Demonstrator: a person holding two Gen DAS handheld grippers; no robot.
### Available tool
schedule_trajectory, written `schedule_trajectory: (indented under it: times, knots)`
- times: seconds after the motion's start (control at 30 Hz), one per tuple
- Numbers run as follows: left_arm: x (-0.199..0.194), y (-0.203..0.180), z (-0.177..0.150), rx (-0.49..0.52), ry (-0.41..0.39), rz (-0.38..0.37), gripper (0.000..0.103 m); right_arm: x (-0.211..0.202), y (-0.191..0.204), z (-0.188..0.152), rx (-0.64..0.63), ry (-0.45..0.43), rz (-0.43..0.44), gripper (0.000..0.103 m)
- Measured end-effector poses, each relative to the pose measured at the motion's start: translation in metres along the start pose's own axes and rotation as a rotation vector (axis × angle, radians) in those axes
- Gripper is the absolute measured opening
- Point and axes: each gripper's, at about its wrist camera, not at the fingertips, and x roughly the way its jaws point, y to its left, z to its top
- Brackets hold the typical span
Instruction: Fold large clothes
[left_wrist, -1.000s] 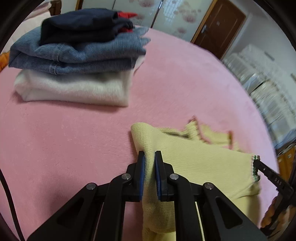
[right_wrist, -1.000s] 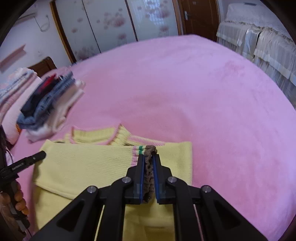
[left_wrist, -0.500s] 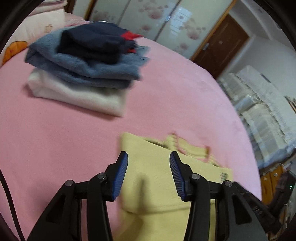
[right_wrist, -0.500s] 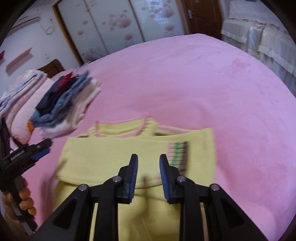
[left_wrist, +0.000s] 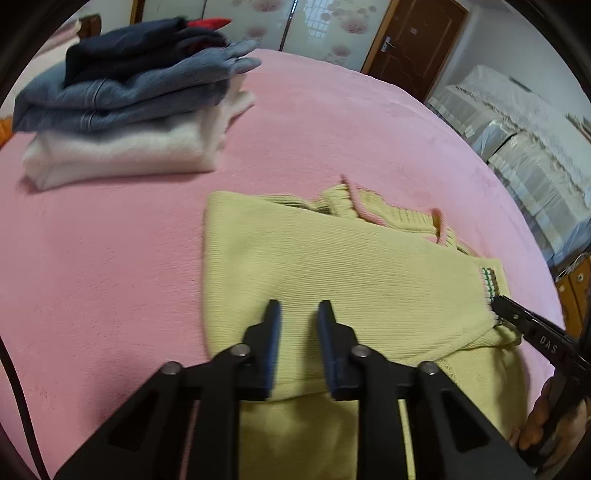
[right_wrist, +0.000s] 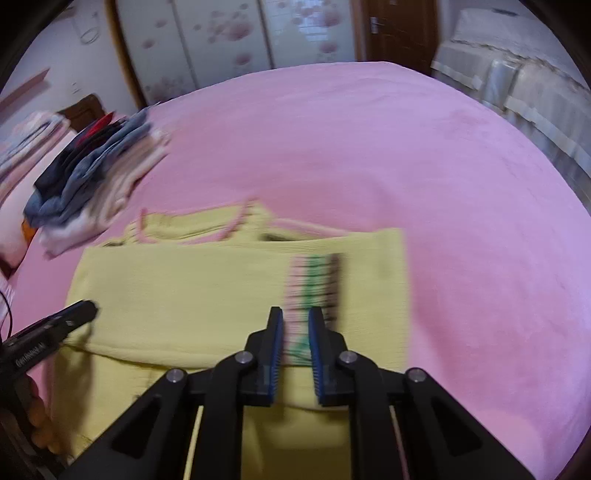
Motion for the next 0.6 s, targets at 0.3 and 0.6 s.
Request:
schedule_trajectory:
  times: [0.3, 0.6]
  knots:
    - [0.000, -0.001, -0.002, -0.014, -0.004, 0.015, 0.017, -0.002, -0.026, -0.009, 0.037, 0.015, -0.069, 0.011]
    - [-0.005, -0.007, 0.002, -0.004, 0.020, 0.026, 0.020, 0.001, -0.021, -0.005, 0.036, 0.024, -0.075, 0.011]
